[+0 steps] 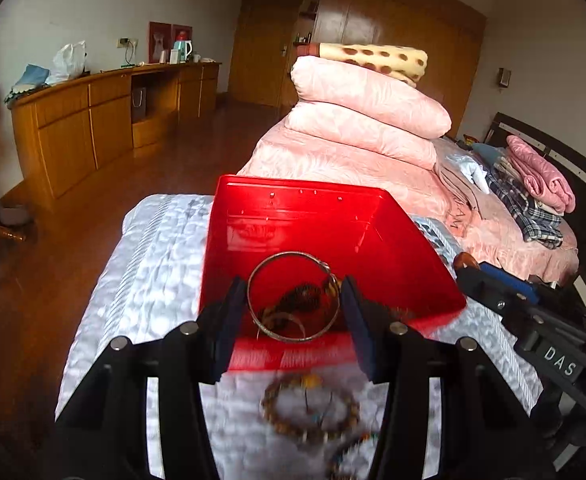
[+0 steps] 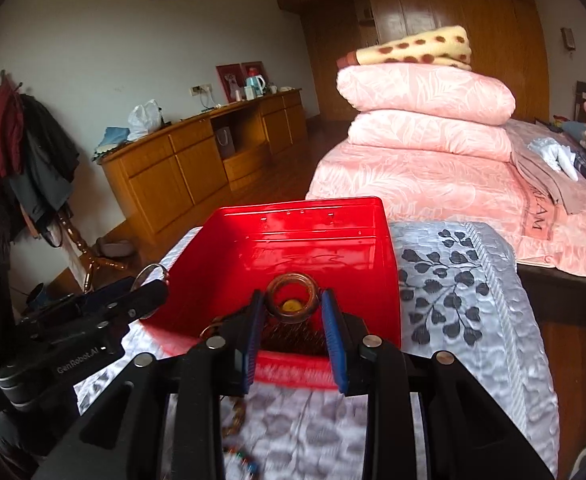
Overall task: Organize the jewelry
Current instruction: 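Carry the ring and bangle into the red tin and open both tools, then lift both tools out of the tin and move over the remaining jewelry, then grasp the gold pendant with the right tool while the left grasps the charm chain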
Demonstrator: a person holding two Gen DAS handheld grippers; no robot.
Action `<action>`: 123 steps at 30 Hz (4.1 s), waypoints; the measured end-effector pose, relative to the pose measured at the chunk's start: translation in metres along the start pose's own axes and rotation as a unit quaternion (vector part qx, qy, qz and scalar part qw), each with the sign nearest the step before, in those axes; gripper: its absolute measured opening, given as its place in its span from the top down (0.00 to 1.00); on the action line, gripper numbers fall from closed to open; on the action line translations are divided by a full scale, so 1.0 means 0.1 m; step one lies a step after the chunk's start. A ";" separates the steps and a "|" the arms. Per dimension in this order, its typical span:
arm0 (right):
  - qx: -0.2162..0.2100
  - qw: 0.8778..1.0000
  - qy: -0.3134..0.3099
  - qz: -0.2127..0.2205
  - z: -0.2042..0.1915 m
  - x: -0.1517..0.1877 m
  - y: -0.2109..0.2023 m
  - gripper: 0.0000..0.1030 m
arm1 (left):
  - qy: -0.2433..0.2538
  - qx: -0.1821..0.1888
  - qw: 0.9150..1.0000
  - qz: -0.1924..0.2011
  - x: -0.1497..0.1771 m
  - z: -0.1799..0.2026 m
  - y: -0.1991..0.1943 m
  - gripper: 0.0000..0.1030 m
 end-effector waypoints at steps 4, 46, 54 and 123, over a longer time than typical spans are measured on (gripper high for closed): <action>0.004 1.000 0.008 -0.021 0.09 -0.01 0.30 0.72 | -0.006 0.000 1.000 -0.019 -0.08 -0.04 0.31 0.54; -0.003 0.999 -0.011 -0.036 -0.28 1.42 -0.64 0.06 | -0.008 -0.074 0.997 0.021 1.15 -0.39 -0.92 0.05; -0.028 0.996 -0.051 -0.061 -0.50 1.62 -0.61 0.33 | 0.019 -0.081 0.997 0.006 1.40 -0.32 -0.97 0.05; -0.013 0.994 -0.017 -0.106 -0.12 1.67 -0.47 0.73 | 0.041 0.013 0.993 -0.112 1.61 0.27 -0.40 0.81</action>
Point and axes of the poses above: each gripper's, at about its wrist camera, not at the fingertips, and y roughly the way its jaws point, z to its right, x to its underside, the point moved 5 cm from there along y, roughly the way its jaws point, and after that the axes turned 5 degrees about x, right-handed, at the moved point
